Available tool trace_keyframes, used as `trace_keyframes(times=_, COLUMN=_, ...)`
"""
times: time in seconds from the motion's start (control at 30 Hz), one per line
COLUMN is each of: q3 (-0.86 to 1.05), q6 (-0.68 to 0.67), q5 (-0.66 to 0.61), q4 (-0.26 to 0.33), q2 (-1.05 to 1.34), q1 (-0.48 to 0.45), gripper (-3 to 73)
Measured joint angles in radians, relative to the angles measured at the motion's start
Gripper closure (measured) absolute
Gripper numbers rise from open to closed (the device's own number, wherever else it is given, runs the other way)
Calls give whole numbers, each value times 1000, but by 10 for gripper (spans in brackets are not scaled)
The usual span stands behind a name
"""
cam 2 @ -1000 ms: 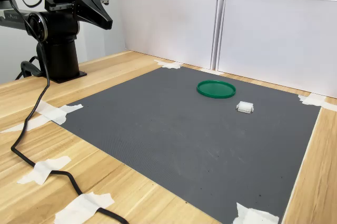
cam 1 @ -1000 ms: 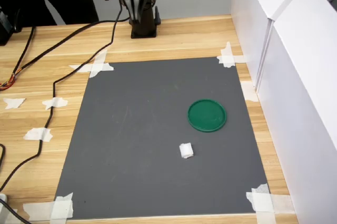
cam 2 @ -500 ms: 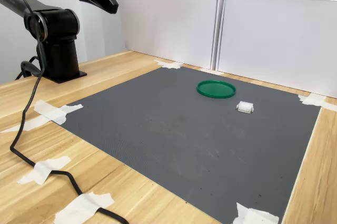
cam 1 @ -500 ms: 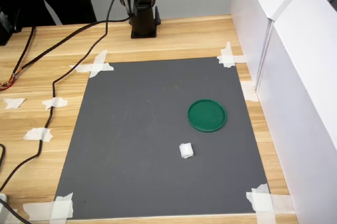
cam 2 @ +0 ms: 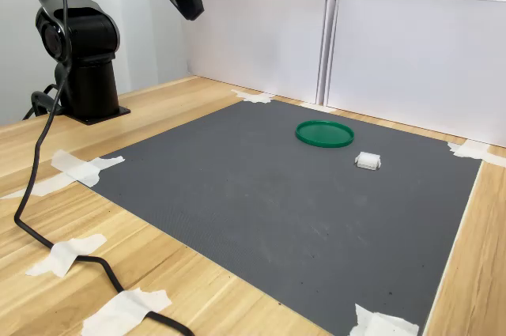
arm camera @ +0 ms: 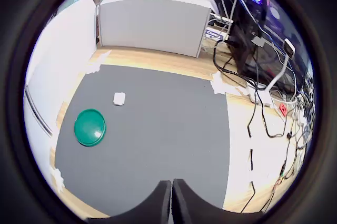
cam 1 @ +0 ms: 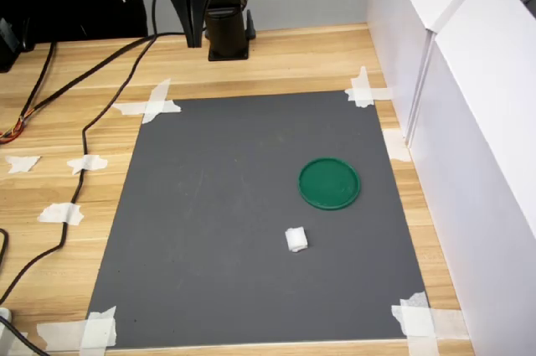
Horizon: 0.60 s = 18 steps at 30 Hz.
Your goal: Grasp a white terminal and put it on the green lid.
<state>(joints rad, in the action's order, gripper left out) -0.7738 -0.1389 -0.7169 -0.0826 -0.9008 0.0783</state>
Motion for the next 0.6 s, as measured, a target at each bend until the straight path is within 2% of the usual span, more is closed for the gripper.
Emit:
trace_keyframes(times=0.13, q3=-56, q6=-93, q5=6, q4=-1, q2=-91, q1=0, gripper=711)
trace_keyframes(times=0.3, q3=-141, q6=-122, q5=-34, q4=9, q2=-180, q1=0, gripper=711)
trace_keyframes(times=0.47, q3=-225, q6=-206, q5=-97, q4=42, q2=-279, q1=0, gripper=711)
trace_keyframes(times=0.6, q3=-295, q6=-359, q5=-184, q4=99, q2=-371, q1=0, gripper=684)
